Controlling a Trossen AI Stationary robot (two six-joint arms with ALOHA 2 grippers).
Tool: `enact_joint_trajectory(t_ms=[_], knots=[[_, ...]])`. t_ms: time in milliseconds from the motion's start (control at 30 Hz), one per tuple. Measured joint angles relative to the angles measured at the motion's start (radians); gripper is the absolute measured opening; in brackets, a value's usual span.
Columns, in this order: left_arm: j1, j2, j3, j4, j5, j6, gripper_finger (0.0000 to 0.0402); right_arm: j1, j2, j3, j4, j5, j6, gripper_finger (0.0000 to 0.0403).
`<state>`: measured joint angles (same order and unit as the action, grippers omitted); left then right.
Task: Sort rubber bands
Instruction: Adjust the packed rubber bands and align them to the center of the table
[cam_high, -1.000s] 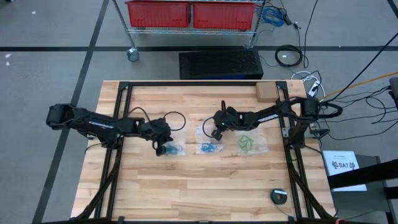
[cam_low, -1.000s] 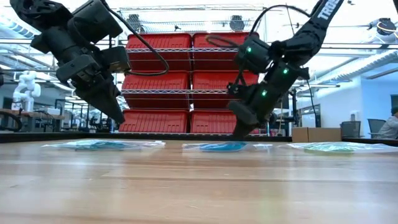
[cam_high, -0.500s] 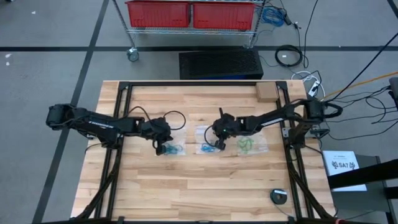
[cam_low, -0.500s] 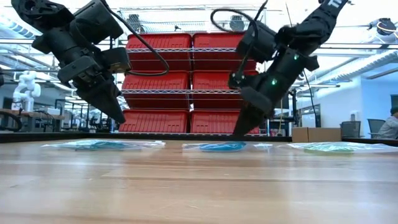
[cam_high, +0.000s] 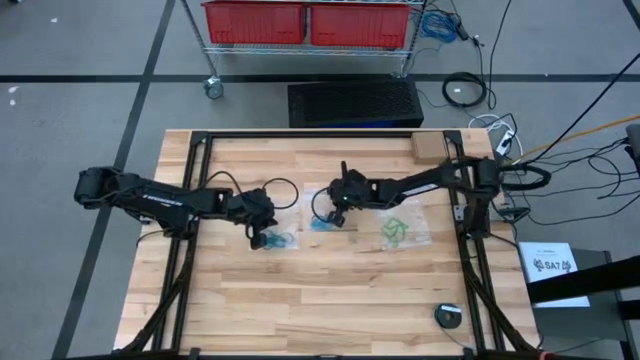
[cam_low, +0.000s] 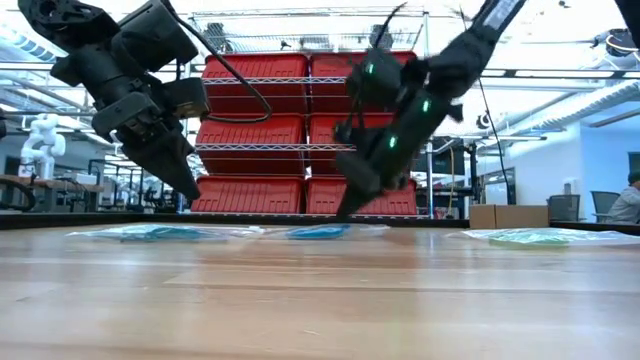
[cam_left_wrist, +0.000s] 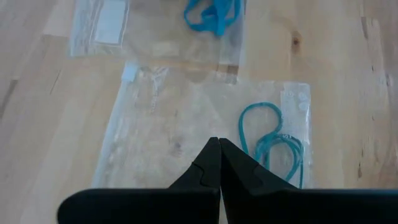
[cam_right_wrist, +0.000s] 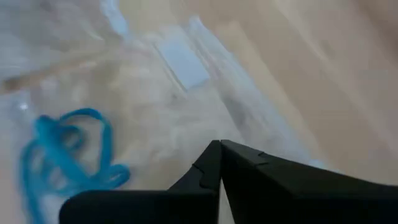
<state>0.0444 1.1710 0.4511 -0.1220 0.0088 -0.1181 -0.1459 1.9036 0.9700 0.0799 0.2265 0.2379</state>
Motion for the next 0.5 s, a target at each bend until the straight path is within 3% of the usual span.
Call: enact_joint_trajectory(t_ms=[267, 433, 500], knots=[[0.000, 0.000, 0.000, -0.035, -0.020, 0.001, 0.0002, 0.069, -0.173, -0.019, -0.301, -0.013, -0.089, 0.0000], [0.000, 0.000, 0.000, -0.022, -0.040, 0.000, 0.0002, 0.180, -0.186, -0.079, -0.296, -0.045, 0.064, 0.0005], [0.000, 0.000, 0.000, -0.016, -0.040, 0.000, 0.0002, 0.234, -0.173, -0.081, -0.263, -0.007, 0.073, 0.0021]])
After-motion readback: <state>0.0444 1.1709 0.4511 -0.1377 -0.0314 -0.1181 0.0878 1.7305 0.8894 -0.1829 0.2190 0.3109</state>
